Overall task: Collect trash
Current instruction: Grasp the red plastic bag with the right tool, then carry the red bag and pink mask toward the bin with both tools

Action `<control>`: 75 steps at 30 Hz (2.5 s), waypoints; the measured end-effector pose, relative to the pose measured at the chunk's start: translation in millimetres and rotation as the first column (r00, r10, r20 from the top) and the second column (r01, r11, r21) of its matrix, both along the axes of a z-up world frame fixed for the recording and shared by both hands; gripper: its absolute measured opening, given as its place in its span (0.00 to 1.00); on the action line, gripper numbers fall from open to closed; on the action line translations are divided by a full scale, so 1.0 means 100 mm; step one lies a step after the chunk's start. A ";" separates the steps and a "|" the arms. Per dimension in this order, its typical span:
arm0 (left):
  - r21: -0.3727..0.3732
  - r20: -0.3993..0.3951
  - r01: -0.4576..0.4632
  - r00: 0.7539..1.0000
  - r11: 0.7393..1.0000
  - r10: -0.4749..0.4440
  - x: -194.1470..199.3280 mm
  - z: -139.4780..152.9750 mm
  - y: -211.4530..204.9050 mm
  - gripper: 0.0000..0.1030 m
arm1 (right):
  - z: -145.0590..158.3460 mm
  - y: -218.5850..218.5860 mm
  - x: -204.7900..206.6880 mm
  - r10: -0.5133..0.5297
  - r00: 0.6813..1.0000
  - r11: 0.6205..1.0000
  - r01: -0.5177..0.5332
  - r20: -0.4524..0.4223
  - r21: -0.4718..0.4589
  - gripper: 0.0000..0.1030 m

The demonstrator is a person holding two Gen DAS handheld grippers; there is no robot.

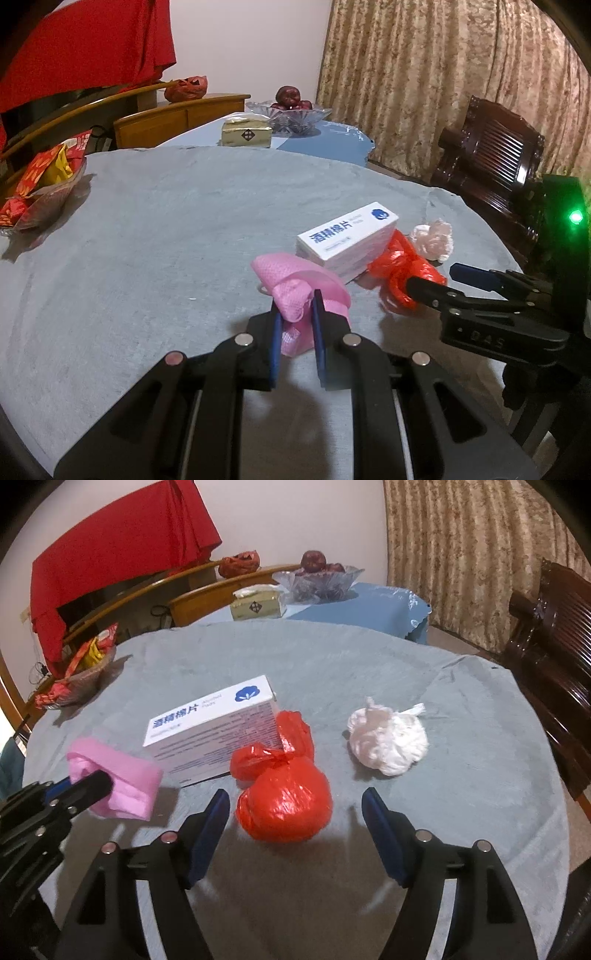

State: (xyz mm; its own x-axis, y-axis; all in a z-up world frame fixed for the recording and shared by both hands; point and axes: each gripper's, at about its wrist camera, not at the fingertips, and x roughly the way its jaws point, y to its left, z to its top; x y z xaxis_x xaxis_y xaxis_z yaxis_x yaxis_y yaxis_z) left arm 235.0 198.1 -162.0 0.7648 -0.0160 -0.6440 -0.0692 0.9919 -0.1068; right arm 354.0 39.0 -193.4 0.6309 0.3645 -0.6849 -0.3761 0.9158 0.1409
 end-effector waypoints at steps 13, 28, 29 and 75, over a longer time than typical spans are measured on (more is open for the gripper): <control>-0.001 0.018 -0.012 1.000 1.000 0.012 -0.10 0.12 0.03 0.13 | 0.02 0.09 -0.09 0.043 0.999 0.999 -0.044 -0.023 -0.019 0.41; -0.008 0.102 0.085 0.991 0.996 -0.084 -0.46 0.60 -0.51 0.13 | 0.69 -0.50 -0.72 0.005 0.996 0.998 -0.009 0.085 0.055 0.41; -0.004 0.108 0.094 0.990 0.996 -0.093 -0.49 0.62 -0.57 0.13 | 0.73 -0.53 -0.76 0.001 0.996 0.998 -0.006 0.091 0.057 0.41; -0.038 0.121 0.550 0.831 0.834 -0.542 -0.96 0.70 -3.39 0.14 | 0.94 -3.36 -2.37 -0.463 0.873 0.886 0.462 0.152 0.048 0.41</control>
State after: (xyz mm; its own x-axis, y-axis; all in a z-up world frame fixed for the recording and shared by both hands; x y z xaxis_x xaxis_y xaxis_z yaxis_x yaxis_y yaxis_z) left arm 139.3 -141.2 -91.9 0.6790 -0.4916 -0.5452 0.4965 0.8546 -0.1522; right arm 117.2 -297.3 -99.7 0.8266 0.0113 -0.5627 0.0723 0.9894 0.1260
